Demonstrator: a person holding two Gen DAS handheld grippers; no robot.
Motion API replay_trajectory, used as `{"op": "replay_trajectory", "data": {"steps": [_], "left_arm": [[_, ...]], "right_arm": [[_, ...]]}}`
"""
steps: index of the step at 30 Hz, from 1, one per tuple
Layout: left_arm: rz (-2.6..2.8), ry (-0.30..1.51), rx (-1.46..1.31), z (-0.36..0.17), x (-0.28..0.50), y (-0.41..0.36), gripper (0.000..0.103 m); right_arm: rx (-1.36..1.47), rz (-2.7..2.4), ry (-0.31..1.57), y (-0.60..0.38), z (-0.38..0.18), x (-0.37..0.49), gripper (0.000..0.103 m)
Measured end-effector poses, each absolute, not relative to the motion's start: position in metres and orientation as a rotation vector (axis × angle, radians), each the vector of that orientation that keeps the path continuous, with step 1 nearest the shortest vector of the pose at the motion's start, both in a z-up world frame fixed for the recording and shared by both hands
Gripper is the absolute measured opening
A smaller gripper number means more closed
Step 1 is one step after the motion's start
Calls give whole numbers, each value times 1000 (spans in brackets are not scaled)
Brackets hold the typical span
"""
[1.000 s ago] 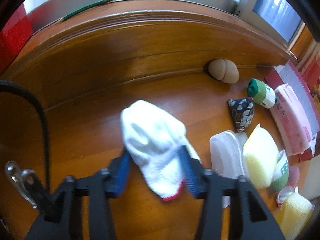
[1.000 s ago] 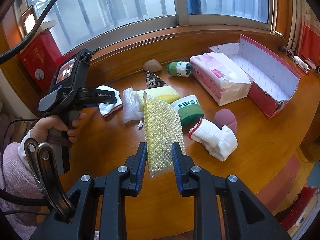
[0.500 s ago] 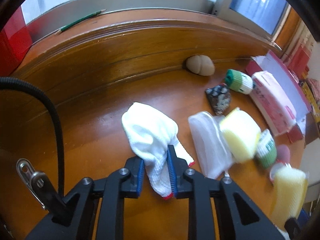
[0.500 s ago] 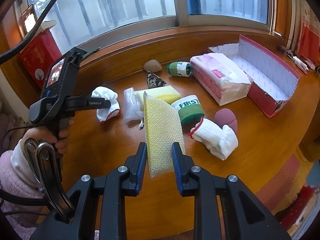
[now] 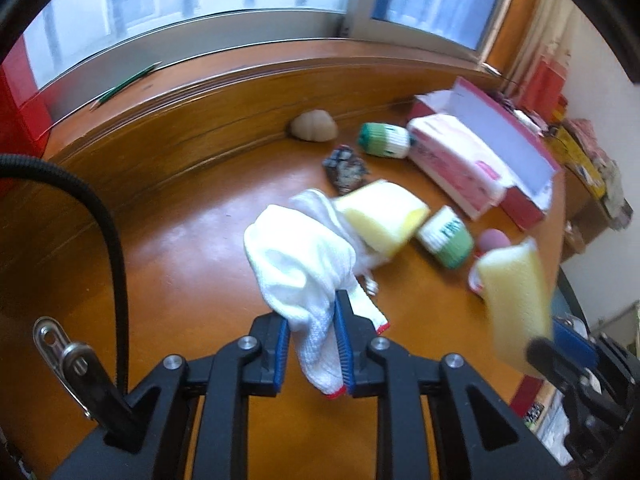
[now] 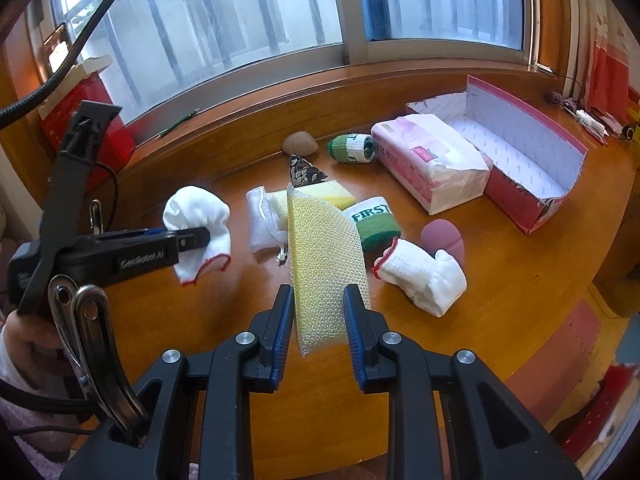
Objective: Organize soft objects
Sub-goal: 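Carry the glove and mesh pad in both grippers over the pink-and-white box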
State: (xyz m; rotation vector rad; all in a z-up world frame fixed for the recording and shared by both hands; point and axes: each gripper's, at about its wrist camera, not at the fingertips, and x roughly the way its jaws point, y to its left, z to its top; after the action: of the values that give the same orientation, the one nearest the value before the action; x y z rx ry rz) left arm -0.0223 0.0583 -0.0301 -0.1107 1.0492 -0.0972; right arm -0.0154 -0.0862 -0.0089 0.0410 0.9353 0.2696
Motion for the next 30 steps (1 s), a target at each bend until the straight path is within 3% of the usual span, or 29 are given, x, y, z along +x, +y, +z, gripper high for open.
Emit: {"op": "replay_trajectory", "data": {"steps": [30], "left_arm": [[-217,999,-26,5,-4,-38,22]], "right_arm": [[106,205,884,-158,5,8,26]]}}
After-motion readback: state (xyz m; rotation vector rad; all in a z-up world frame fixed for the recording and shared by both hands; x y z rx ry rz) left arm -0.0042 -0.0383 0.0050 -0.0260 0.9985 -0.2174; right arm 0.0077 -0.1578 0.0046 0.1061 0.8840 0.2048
